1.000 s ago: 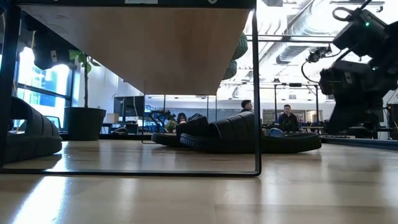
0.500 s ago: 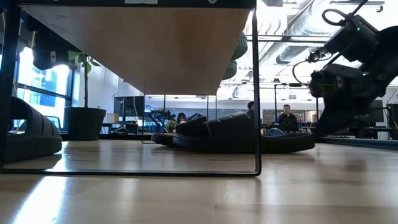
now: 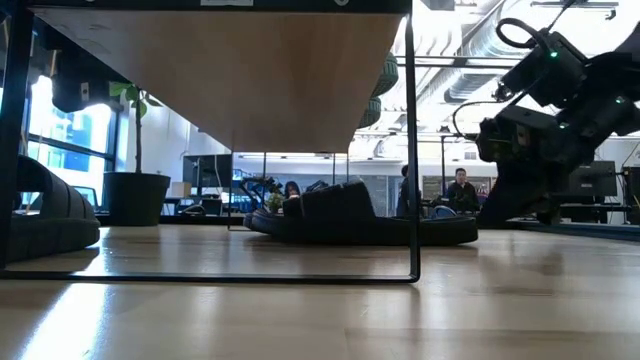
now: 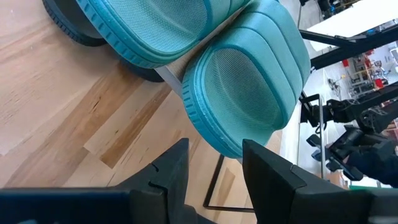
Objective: Pick and place slides into the shelf
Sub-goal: Put the black slipper under the shelf
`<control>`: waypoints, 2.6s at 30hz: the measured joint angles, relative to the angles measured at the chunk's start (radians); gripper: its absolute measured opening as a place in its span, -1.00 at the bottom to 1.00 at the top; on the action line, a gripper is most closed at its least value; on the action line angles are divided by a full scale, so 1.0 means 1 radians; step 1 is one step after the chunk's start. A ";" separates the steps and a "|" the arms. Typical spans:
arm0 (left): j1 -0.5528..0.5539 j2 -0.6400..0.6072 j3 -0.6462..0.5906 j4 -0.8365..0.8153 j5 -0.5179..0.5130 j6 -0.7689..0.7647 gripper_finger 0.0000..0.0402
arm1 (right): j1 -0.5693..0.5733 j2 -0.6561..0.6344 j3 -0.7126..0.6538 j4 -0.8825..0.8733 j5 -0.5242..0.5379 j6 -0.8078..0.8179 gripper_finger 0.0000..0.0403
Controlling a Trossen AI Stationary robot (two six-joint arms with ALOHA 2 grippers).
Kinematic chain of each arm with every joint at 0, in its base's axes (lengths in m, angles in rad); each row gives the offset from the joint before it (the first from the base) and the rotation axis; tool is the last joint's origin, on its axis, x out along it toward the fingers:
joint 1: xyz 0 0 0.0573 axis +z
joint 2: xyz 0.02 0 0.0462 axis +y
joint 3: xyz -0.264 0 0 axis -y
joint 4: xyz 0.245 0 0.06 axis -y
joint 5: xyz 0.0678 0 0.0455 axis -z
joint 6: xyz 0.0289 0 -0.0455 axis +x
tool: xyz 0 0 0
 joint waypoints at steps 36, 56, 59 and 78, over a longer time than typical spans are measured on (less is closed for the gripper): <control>0.000 -0.027 0.000 0.003 -0.009 0.065 -0.33 | 0.155 0.087 0.163 -0.042 0.099 -0.055 -1.00; -0.001 -0.019 0.166 -0.163 0.359 -0.092 -0.34 | 0.214 0.086 0.163 -0.057 0.295 -0.060 -1.00; -0.001 0.007 0.248 -0.280 0.367 -0.117 -0.34 | 0.214 0.086 0.163 -0.065 0.297 -0.036 -1.00; -0.351 0.471 0.692 -0.957 0.076 -0.171 -0.34 | 0.214 0.086 0.163 -0.071 0.338 -0.013 -1.00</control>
